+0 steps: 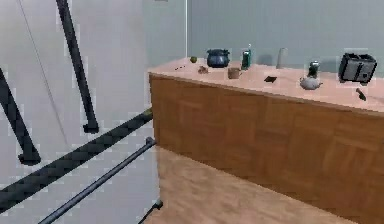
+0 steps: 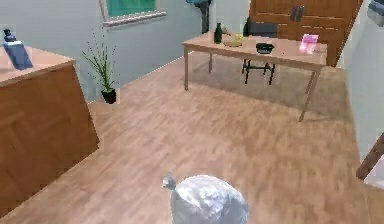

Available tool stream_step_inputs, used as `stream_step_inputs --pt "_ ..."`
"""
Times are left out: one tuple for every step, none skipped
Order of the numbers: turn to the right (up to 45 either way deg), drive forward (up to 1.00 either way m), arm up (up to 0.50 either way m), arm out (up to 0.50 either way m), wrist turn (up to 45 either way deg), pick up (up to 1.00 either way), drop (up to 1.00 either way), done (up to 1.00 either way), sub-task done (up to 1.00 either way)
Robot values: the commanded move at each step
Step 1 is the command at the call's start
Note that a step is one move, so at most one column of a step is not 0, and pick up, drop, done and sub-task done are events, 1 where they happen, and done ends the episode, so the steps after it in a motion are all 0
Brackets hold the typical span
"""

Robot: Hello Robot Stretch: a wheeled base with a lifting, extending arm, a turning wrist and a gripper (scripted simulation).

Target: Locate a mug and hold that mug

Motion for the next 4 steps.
stream_step_inputs --pt "18.0 0.0 0.0 0.0 0.0 0.0 0.0 0.0 0.0" --pt "0.0 1.0 0.0 0.0 0.0 0.0 0.0 0.0 0.0" --pt "-45.0 0.0 0.0 0.0 0.0 0.0 0.0 0.0 0.0" --pt "-45.0 0.0 0.0 0.0 0.0 0.0 0.0 0.0 0.0"
